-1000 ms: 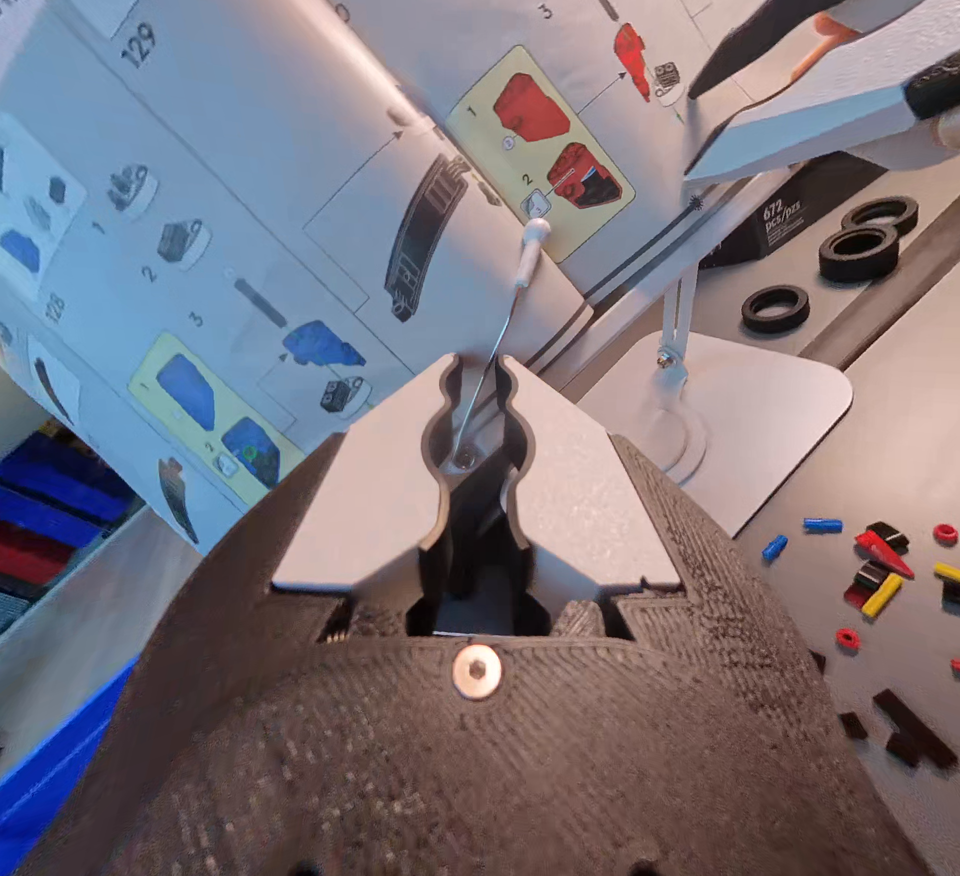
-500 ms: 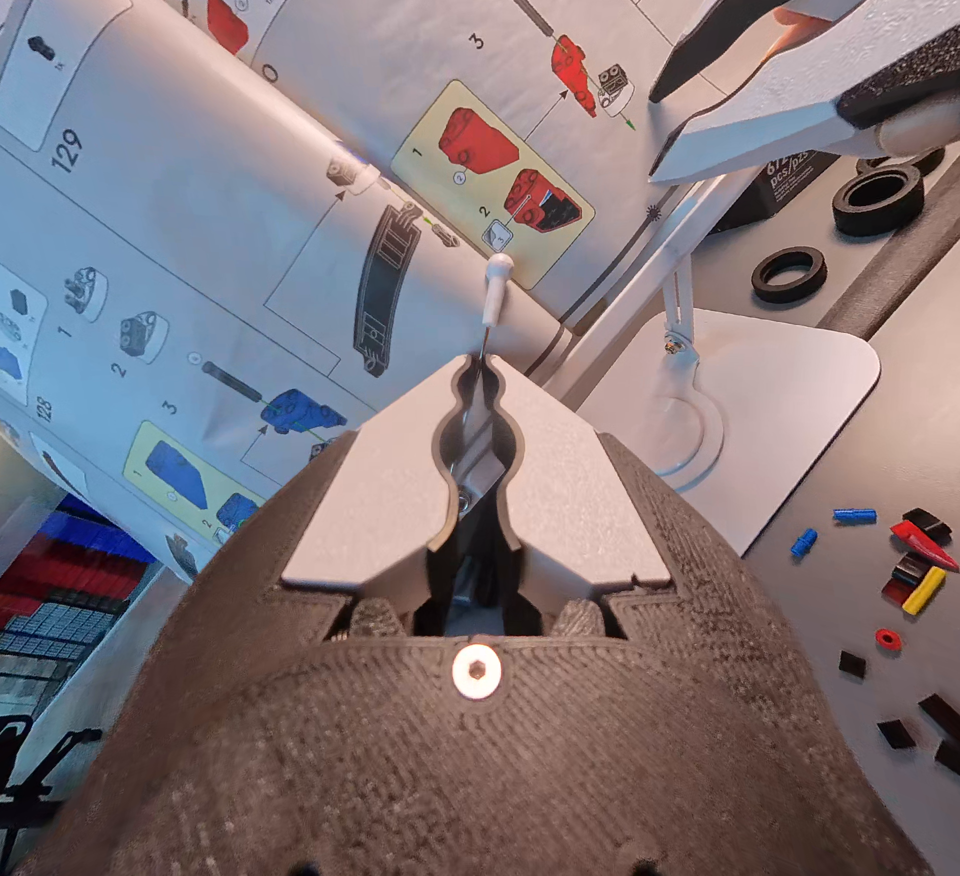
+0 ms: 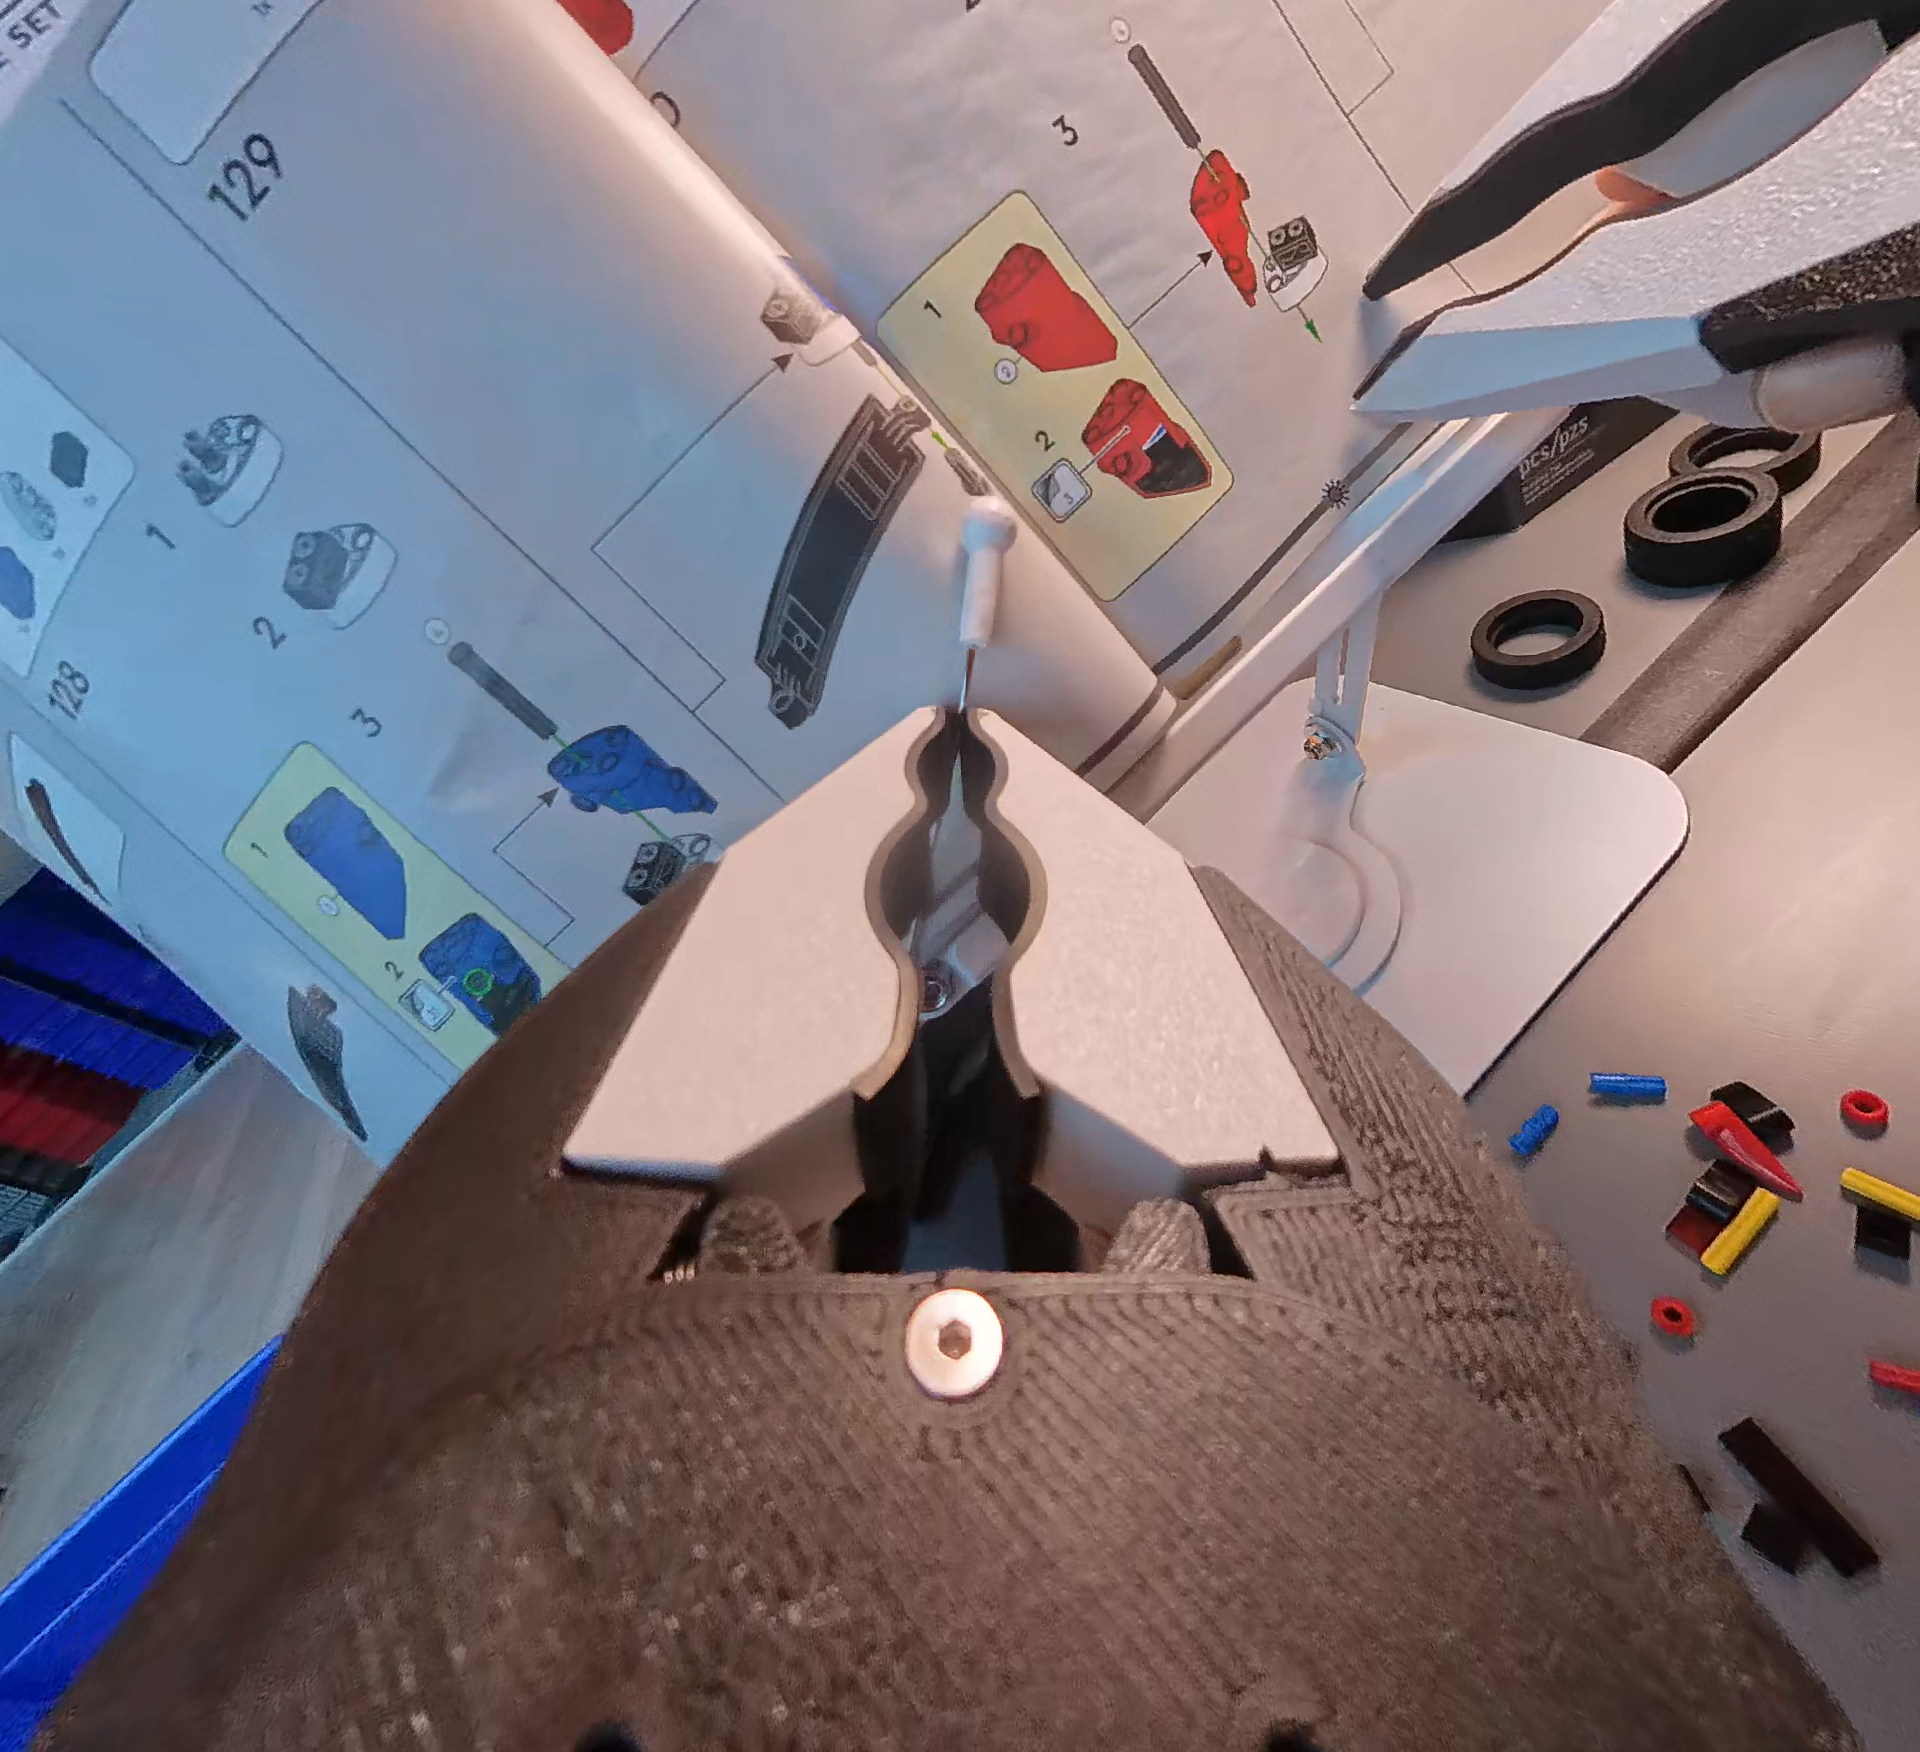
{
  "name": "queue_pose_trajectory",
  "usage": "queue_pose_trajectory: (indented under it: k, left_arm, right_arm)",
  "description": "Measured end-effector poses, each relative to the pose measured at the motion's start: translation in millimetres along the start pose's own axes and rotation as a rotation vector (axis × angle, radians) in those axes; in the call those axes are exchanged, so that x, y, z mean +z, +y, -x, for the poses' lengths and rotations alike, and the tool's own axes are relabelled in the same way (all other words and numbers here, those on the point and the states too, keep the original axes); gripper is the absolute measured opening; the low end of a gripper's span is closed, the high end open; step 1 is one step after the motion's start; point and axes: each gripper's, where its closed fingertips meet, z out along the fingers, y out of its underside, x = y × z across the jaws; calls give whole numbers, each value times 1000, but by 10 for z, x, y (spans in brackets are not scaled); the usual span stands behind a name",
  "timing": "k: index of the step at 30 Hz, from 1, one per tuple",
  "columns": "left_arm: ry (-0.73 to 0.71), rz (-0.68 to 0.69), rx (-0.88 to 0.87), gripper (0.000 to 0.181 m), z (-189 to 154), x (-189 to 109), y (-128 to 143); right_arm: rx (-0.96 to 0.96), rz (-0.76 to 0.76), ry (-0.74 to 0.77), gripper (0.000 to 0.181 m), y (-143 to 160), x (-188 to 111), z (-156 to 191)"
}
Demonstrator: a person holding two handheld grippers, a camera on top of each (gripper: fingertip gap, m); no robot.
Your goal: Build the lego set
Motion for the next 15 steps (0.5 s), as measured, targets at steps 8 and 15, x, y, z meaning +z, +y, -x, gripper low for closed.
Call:
queue_pose_trajectory:
  k: [8,15]
  left_arm:
    - [-67,-38,-296,0,409,-131,121]
    - [18,-115,-974,3,525,-301,678]
  right_arm:
    - [-7,11,0,23,27,-13,-3]
    - [-3,-15,8,26,60,-56,-20]
